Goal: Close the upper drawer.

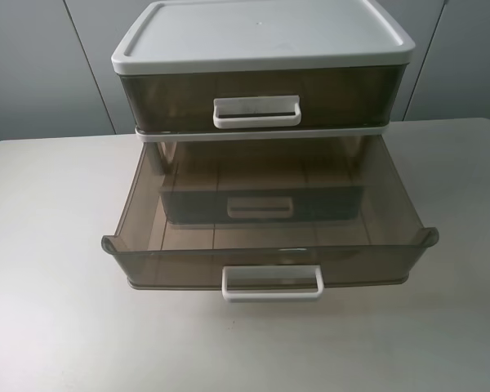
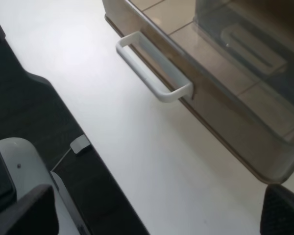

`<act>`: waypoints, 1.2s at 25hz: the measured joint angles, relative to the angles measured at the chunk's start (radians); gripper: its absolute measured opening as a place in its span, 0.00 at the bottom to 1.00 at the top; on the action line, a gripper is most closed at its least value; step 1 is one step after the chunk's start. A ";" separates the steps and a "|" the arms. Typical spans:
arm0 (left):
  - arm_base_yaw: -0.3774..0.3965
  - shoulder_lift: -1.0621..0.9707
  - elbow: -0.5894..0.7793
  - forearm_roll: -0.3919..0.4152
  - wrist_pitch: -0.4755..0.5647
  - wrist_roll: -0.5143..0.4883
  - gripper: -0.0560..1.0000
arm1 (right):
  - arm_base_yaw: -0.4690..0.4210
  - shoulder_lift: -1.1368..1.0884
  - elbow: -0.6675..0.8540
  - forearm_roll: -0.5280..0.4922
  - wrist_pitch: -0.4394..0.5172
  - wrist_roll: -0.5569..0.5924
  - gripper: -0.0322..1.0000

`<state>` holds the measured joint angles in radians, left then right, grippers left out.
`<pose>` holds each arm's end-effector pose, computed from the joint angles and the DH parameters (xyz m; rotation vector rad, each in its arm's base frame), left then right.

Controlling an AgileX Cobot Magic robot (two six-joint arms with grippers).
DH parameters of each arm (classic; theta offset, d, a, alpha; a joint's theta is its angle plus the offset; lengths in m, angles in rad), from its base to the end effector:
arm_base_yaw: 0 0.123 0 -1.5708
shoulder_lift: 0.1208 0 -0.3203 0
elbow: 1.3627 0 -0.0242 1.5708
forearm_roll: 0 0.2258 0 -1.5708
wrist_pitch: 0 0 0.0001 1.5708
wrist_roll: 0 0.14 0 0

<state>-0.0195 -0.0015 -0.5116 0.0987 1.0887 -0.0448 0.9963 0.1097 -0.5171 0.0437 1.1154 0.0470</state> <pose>-0.0219 0.0127 0.2434 -0.0330 2.0557 0.0785 -0.0105 -0.0061 0.2433 -1.0358 2.0135 0.6286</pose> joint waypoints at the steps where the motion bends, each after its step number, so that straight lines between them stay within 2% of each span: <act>1: 0.000 0.000 0.000 0.000 0.000 0.000 0.75 | 0.000 -0.028 0.006 0.003 -0.006 0.000 0.64; 8: 0.000 0.000 0.000 0.000 0.000 0.000 0.75 | 0.000 -0.094 0.009 -0.008 -0.023 0.035 0.64; 11: 0.000 0.000 0.000 0.000 0.000 0.000 0.75 | -0.055 -0.094 0.012 -0.018 -0.025 0.047 0.64; 13: 0.000 0.000 0.000 0.000 0.000 0.000 0.75 | -0.136 -0.094 0.012 -0.024 -0.027 0.051 0.64; 15: 0.000 0.000 0.000 0.000 0.000 0.000 0.75 | -0.253 -0.094 0.012 -0.026 -0.027 0.053 0.64; 21: 0.000 0.000 0.000 0.000 0.000 -0.002 0.75 | -0.698 -0.107 0.012 -0.028 -0.027 0.055 0.64; 23: 0.000 0.000 0.000 0.000 0.000 -0.002 0.75 | -0.810 -0.110 0.012 -0.028 -0.027 0.057 0.64; 25: 0.000 0.000 0.000 0.000 0.000 -0.002 0.75 | -0.883 -0.111 0.012 -0.028 -0.027 0.058 0.64; 30: 0.000 0.000 0.000 0.000 0.000 -0.004 0.75 | -0.908 -0.111 0.012 -0.028 -0.027 0.058 0.64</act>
<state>-0.0195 -0.0015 -0.5116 0.0987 1.0887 -0.0488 0.0882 -0.0013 -0.5049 0.0156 1.0888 0.1047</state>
